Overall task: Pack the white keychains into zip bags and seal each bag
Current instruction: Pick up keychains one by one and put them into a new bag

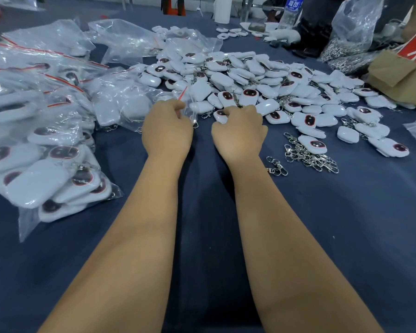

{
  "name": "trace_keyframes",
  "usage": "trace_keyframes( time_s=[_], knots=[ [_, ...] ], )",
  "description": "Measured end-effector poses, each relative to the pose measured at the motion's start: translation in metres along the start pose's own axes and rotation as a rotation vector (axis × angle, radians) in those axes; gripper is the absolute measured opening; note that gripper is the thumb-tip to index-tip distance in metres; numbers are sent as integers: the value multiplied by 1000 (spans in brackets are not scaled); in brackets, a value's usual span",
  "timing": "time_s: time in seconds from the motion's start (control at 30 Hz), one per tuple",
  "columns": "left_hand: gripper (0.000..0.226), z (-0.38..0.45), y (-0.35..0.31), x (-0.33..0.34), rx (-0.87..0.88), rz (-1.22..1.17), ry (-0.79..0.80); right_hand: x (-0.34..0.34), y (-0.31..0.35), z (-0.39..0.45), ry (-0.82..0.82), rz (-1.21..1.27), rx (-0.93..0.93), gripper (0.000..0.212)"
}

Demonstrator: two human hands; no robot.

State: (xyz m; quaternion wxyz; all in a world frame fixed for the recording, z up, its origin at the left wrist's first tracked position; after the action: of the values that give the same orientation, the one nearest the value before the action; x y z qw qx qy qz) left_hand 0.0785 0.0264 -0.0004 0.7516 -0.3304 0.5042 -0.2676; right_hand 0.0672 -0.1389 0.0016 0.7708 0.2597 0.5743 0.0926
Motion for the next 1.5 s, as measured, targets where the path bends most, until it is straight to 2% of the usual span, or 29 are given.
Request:
trace_keyframes(
  time_s=[0.13, 0.3, 0.5, 0.6, 0.7, 0.8, 0.87, 0.97, 1.2, 1.27, 1.5],
  knots=[
    [37, -3, -7, 0, 54, -60, -9, 2, -4, -1, -16, -58, 50, 31],
    [37, -4, -9, 17, 64, -85, 155, 2, -10, -1, -3, -123, 105, 24],
    [31, -6, -13, 15, 87, -11, 166, -2, 1, 0, -34, 86, 4, 27],
    [25, -5, -11, 12, 68, 1, 137, 5, 3, -2, 31, 299, -13, 27],
    [21, -4, -8, 7, 46, -37, 99, 7, 6, -3, 80, 649, 36, 28],
    [16, -4, -8, 4, 5, -246, 95, 14, 10, -4, 147, 968, 95, 23],
    [16, -6, -6, 4, -43, -424, 101, 20, 14, -5, 199, 1059, 106, 22],
    [18, -5, -3, 10, -106, -556, 142, 22, 17, -7, 252, 1079, 81, 21],
    [17, -4, -4, 16, -128, -628, 195, 20, 15, -6, 274, 1115, 77, 17],
    [10, -4, -3, 17, -146, -640, 200, 20, 15, -7, 282, 1109, 75, 18],
    [14, -1, 0, 21, -197, -661, 195, 20, 17, -6, 274, 1129, 76, 25]
  ],
)
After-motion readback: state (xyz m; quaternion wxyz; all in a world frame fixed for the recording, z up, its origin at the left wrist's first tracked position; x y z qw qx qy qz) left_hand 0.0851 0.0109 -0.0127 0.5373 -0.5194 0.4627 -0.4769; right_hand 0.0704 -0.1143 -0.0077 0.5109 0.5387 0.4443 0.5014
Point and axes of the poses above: each hand's wrist, its own z-axis towards the middle knuckle, its own x-axis out of the palm, y = z × x, the point moved 8 cm from there along z, towards the middle knuckle, and after that the axes turned 4 degrees about y, right-handed, at the moved point
